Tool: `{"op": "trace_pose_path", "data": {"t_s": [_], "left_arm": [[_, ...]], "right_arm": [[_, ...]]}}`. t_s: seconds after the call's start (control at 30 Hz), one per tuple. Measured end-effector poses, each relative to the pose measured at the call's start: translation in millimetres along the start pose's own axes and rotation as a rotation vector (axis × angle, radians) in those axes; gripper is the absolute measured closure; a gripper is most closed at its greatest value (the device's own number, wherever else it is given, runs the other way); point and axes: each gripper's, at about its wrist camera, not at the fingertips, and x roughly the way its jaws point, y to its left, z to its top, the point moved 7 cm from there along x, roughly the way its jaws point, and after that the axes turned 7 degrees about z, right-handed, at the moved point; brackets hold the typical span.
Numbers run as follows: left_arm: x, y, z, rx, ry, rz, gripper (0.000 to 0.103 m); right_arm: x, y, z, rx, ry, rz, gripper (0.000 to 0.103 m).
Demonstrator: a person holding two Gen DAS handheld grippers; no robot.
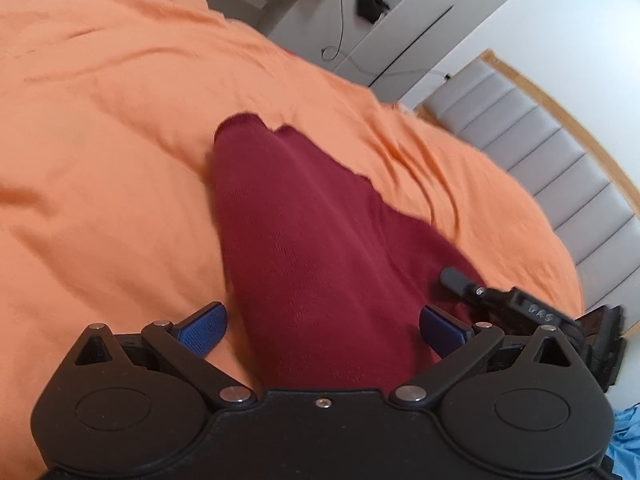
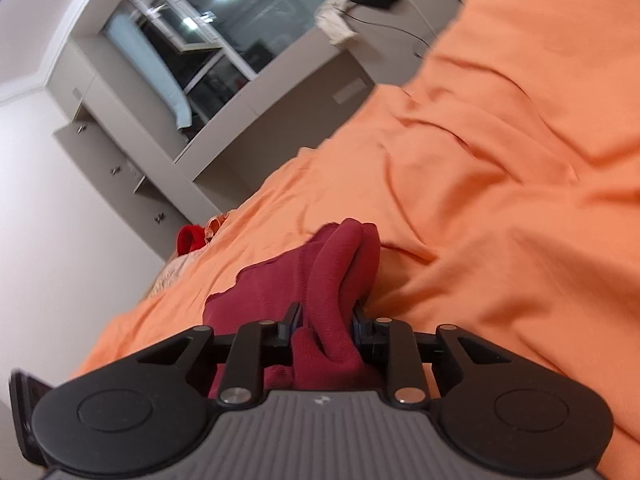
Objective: Fold small clothes
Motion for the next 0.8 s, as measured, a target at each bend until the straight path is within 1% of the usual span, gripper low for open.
{"op": "trace_pose_path", "data": {"t_s": [0.07, 0.13, 0.17, 0.23, 0.27, 0.33, 0.37, 0.43, 0.47, 0.5, 0.53, 0.63, 0.67, 0.73, 0.8], "left_arm": [[1.9, -0.6, -0.4, 0.006, -0.005, 0.022, 0.008], [2.1, 1.2, 1.0, -0.023, -0.010, 0.021, 0.018], [2.3, 2.7, 2.2, -0.039, -0.009, 0.016, 0.020], [3.4, 5.8, 4.2, -0.069, -0.005, 0.011, 0.029], [4.4, 7.5, 4.7, -0.081, -0.004, 0.014, 0.031], [5.5, 8.5, 5.7, -0.092, -0.003, 0.020, 0.041], [5.7, 8.9, 5.6, -0.096, -0.003, 0.021, 0.043], [5.4, 8.0, 6.3, -0.096, -0.005, 0.026, 0.055], [5.5, 6.8, 7.1, -0.092, -0.010, 0.030, 0.059], [4.3, 5.9, 7.6, -0.089, -0.016, 0.034, 0.066], [3.1, 5.0, 8.3, -0.086, -0.024, 0.038, 0.071], [-1.9, -1.3, 11.0, -0.061, -0.058, 0.073, 0.080], [-4.8, -4.7, 11.8, -0.047, -0.075, 0.090, 0.081], [-13.5, -14.2, 15.6, -0.004, -0.123, 0.114, 0.084], [-27.0, -24.7, 22.3, 0.053, -0.188, 0.133, 0.086]], "right_arm": [[0.1, 12.9, -0.5, -0.087, -0.002, -0.019, 0.078], [-1.7, 28.5, -5.2, -0.191, -0.004, -0.048, 0.078], [-1.4, 36.4, -7.5, -0.250, -0.005, -0.061, 0.078], [-0.6, 51.5, -12.7, -0.353, -0.003, -0.082, 0.078], [0.3, 58.5, -15.6, -0.404, -0.003, -0.095, 0.078], [0.5, 70.9, -20.9, -0.478, -0.004, -0.115, 0.078], [1.0, 76.2, -23.5, -0.509, -0.004, -0.123, 0.078], [1.6, 82.0, -25.8, -0.537, -0.006, -0.134, 0.078], [1.4, 83.3, -24.9, -0.534, -0.011, -0.138, 0.078], [1.3, 83.8, -23.9, -0.525, -0.016, -0.138, 0.078], [0.5, 83.1, -22.0, -0.511, -0.021, -0.139, 0.079], [-1.2, 82.4, -17.3, -0.487, -0.033, -0.128, 0.081], [-2.5, 85.4, -15.9, -0.490, -0.047, -0.122, 0.081], [-5.4, 88.3, -13.1, -0.509, -0.076, -0.105, 0.082], [-4.6, 95.3, -11.1, -0.538, -0.105, -0.089, 0.082]]}}
